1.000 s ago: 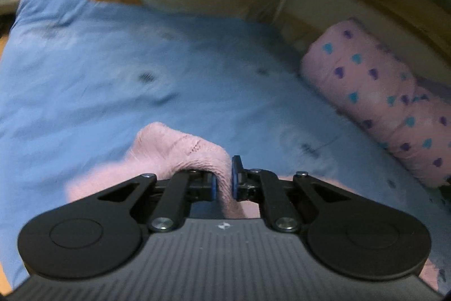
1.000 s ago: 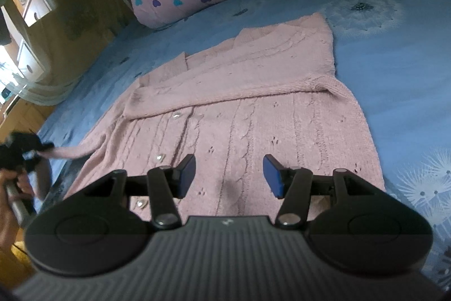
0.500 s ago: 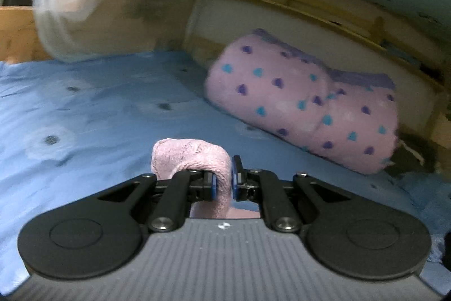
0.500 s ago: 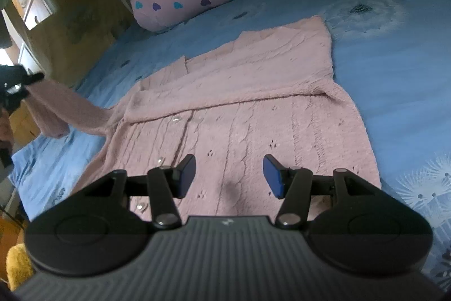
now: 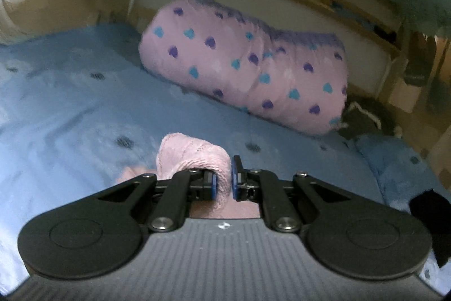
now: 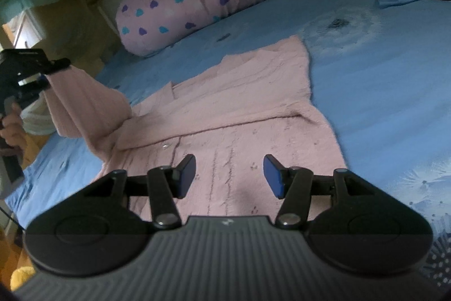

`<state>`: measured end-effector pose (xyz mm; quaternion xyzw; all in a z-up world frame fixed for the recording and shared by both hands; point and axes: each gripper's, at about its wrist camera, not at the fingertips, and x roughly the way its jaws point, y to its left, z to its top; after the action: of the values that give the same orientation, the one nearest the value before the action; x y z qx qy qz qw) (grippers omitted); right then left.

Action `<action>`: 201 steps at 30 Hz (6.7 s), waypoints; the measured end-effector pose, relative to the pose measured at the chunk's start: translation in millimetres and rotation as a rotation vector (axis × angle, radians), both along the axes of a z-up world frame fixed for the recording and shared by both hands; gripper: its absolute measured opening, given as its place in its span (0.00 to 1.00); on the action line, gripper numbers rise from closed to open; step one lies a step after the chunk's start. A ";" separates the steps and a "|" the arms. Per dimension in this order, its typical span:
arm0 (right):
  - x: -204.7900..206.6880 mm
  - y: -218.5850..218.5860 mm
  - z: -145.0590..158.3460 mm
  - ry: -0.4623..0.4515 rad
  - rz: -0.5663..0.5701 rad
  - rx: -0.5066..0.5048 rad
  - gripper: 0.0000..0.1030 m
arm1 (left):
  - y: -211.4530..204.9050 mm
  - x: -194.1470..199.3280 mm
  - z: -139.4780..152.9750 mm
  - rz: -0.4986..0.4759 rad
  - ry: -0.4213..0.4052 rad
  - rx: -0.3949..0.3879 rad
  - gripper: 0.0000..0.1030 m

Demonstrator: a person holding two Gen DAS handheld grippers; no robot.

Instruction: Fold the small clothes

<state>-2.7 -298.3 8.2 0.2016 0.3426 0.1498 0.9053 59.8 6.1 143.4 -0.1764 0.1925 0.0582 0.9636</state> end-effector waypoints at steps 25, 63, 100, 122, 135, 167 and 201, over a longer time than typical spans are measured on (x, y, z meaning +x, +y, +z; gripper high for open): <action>8.8 -8.2 -4.0 0.064 -0.015 0.007 0.55 | -86.3 28.3 -112.2 -0.292 0.378 0.150 0.52; 44.8 195.1 34.0 -0.078 0.339 -0.327 0.54 | 114.3 -14.4 -117.8 -0.135 0.393 0.276 0.75; 109.3 47.7 15.2 0.104 -0.152 -0.213 0.16 | 115.1 -0.6 -128.0 -0.098 0.473 0.241 0.75; 153.4 36.4 11.6 0.068 -0.032 -0.266 0.53 | 108.4 6.1 -130.1 -0.098 0.479 0.260 0.75; 141.0 58.8 46.5 -0.135 0.037 -0.275 0.17 | 105.4 10.4 -136.9 -0.087 0.489 0.264 0.77; 136.2 10.1 16.0 -0.116 -0.061 -0.360 0.24 | 63.7 64.7 -127.3 -0.168 0.398 0.356 0.67; -10.3 -20.2 23.3 0.117 -0.015 -0.317 0.50 | 113.6 -99.5 -100.8 -0.225 0.532 0.308 0.70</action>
<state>-13.0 -318.6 31.6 0.0673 0.4126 0.0752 0.9053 -39.7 119.8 42.6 0.0152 0.4449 0.0237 0.8952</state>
